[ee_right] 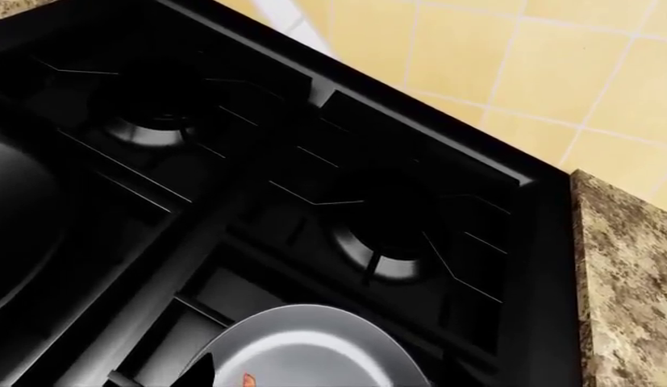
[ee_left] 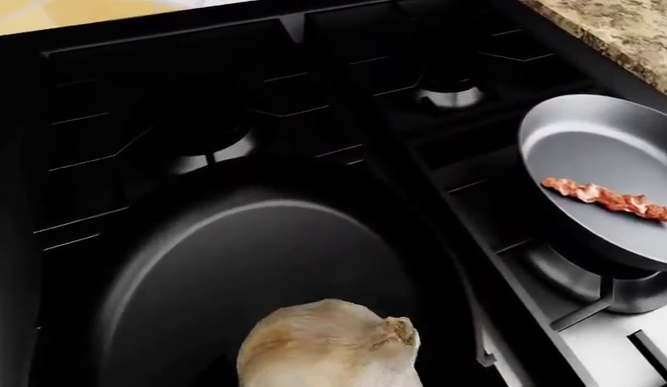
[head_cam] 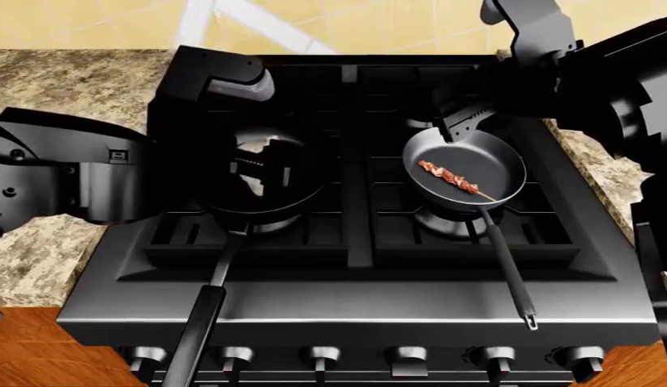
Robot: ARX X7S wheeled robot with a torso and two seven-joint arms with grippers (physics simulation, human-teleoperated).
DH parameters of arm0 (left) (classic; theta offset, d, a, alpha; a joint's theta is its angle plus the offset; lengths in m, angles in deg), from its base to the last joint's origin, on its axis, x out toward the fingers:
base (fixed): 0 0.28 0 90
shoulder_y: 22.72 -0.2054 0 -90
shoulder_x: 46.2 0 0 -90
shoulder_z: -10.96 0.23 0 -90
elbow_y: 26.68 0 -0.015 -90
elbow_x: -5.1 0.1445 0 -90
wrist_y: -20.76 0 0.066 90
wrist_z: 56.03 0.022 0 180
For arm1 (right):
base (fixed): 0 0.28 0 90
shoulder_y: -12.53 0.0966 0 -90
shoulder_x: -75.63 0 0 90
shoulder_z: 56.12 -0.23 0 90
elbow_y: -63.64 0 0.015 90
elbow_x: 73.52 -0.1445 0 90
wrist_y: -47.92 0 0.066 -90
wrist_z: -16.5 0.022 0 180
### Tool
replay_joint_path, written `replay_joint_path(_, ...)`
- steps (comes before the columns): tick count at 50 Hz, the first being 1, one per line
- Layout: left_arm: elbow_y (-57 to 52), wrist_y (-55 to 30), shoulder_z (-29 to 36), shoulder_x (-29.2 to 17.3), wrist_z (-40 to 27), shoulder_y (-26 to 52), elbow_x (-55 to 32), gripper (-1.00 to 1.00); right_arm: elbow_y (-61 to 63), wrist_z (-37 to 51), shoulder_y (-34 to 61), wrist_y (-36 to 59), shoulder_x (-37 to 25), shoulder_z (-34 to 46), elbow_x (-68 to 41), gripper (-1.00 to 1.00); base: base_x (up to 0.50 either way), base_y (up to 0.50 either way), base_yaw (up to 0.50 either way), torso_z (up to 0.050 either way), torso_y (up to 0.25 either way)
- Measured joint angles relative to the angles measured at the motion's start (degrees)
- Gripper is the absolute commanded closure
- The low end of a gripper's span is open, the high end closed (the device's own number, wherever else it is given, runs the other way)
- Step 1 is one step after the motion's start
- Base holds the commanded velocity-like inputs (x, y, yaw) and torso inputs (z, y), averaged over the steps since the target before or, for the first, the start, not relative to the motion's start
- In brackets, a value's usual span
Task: Place both pans onto different burners. Then place the garlic and the kebabs on different pans.
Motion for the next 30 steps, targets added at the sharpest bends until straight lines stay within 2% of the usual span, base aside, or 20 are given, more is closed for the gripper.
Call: replay_joint_path(30,-4.84,1.09,-2.01,-1.69,-4.76,2.06,-2.08,-1.00,2.46,1.42,-0.54,1.52,-0.49,-1.55,-1.04,-1.00,0.00,0.00,0.00,0.000,0.000)
